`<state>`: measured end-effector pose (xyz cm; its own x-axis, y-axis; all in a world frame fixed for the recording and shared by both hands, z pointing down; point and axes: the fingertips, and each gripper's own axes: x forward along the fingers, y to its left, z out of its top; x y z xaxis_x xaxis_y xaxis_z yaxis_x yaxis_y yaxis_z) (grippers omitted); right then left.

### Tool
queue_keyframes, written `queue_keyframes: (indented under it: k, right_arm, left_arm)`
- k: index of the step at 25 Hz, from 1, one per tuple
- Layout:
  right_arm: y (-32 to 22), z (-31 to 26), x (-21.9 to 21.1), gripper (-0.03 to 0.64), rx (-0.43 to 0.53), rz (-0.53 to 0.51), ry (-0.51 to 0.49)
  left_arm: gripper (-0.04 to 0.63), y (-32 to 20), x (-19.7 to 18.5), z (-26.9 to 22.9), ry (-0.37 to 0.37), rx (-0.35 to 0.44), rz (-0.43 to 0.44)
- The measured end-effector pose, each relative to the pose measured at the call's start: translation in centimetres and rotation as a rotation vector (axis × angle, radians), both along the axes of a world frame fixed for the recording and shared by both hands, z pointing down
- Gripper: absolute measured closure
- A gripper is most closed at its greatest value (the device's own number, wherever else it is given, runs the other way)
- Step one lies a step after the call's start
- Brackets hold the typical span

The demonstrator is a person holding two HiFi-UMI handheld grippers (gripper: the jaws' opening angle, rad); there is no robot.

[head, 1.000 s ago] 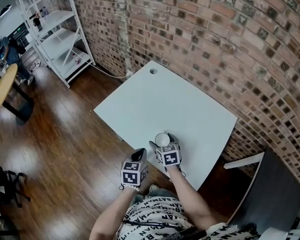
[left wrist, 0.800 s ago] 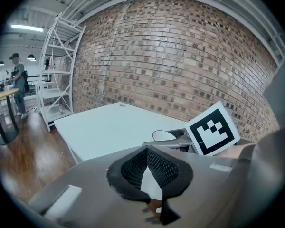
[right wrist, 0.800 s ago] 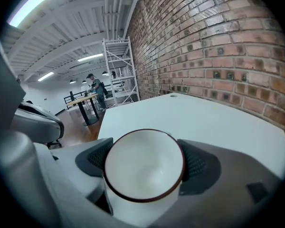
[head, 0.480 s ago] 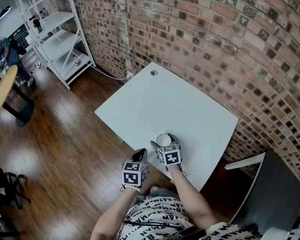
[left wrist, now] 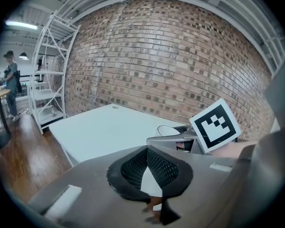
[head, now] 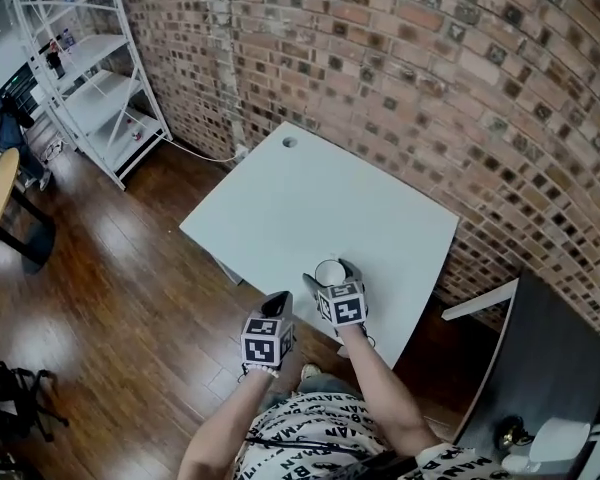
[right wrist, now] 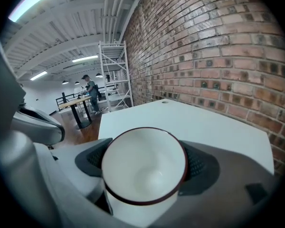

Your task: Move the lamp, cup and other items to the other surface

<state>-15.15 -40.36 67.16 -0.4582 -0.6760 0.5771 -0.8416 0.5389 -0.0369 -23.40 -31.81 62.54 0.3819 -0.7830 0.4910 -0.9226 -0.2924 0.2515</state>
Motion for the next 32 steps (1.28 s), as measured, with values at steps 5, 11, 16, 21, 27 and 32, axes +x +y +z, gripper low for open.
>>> queue_keyframes:
  k: [5,11,16,21,27,32]
  right_arm:
    - [4.0,-3.0,3.9,0.192,0.015,0.109,-0.010]
    - [11.5,-5.1,13.6,0.192,0.019,0.376,-0.012]
    - [20.1,-6.1,22.6,0.193,0.015,0.623,0.014]
    - [28.1,-6.5,31.1,0.193,0.018,0.829,-0.002]
    - [37.2,-6.7,40.8,0.193,0.017,1.037,-0.012]
    - [42.0,-6.5,48.4,0.192,0.017,1.139,-0.013]
  left_arm:
    - [0.595,1.9,3.9,-1.8,0.015,0.015,0.137]
    - [0.595,6.3,12.3,-2.4,0.027,0.019,0.398]
    - [0.595,12.8,20.1,-2.5,0.050,0.007,0.646]
    - [0.595,19.2,28.3,-2.2,0.051,0.007,0.851]
    - [0.595,25.8,37.7,-2.4,0.039,0.014,1.051]
    - [0.595,29.3,44.9,-2.3,0.029,0.022,1.144]
